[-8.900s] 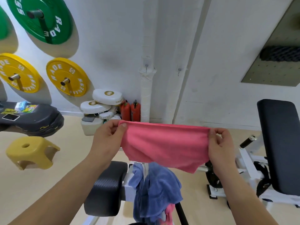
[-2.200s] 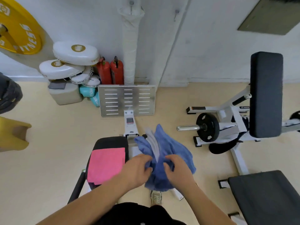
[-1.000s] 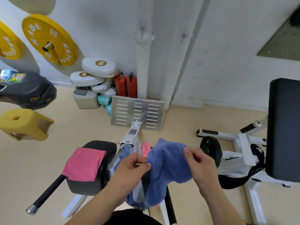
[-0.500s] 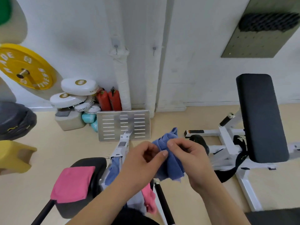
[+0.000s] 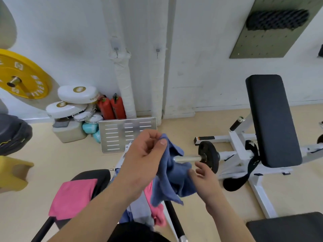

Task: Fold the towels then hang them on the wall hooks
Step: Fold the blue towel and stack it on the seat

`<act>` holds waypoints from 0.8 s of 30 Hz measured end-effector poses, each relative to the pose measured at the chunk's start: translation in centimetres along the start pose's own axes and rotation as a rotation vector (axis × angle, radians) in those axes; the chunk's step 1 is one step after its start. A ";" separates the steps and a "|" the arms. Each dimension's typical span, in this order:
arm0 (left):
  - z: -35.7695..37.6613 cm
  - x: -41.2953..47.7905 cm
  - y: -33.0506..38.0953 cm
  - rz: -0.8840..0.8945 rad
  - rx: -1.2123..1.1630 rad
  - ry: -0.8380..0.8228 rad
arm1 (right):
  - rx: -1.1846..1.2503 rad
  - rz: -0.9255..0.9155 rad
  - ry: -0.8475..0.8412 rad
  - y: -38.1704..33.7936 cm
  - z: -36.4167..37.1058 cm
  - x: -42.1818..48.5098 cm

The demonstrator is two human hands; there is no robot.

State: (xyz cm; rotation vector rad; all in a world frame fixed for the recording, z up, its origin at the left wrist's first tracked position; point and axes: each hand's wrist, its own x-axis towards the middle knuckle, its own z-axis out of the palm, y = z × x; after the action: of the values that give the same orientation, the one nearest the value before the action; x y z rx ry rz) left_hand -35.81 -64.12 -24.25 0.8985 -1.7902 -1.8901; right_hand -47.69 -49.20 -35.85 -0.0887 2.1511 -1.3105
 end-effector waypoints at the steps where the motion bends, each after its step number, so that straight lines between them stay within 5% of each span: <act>1: 0.2 0.1 0.7 0.009 0.073 -0.059 | 0.021 -0.054 -0.023 -0.3 0.1 -0.3; 5: 0.5 0.7 3.0 0.127 0.336 -0.292 | 0.152 -0.354 -0.277 -4.3 0.1 -1.6; 8: -0.2 1.1 4.8 0.266 0.470 -0.297 | 0.082 -0.442 -0.290 -6.2 -0.5 -1.4; 16: -4.2 2.8 6.4 0.591 0.666 0.152 | -0.175 -0.457 -0.233 -3.2 -1.6 -0.6; 21: -7.4 4.1 4.9 0.414 0.857 0.443 | -0.166 -0.430 -0.144 -1.8 -2.3 -0.6; 24: -8.1 3.7 2.4 0.314 0.905 0.435 | -0.152 -0.395 -0.129 -2.2 -2.7 -1.0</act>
State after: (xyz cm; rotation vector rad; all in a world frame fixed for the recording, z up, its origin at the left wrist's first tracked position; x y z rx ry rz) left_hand -33.34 -72.88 -22.41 1.0941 -2.3019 -0.5718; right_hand -48.88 -47.89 -32.71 -0.6707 2.1888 -1.3050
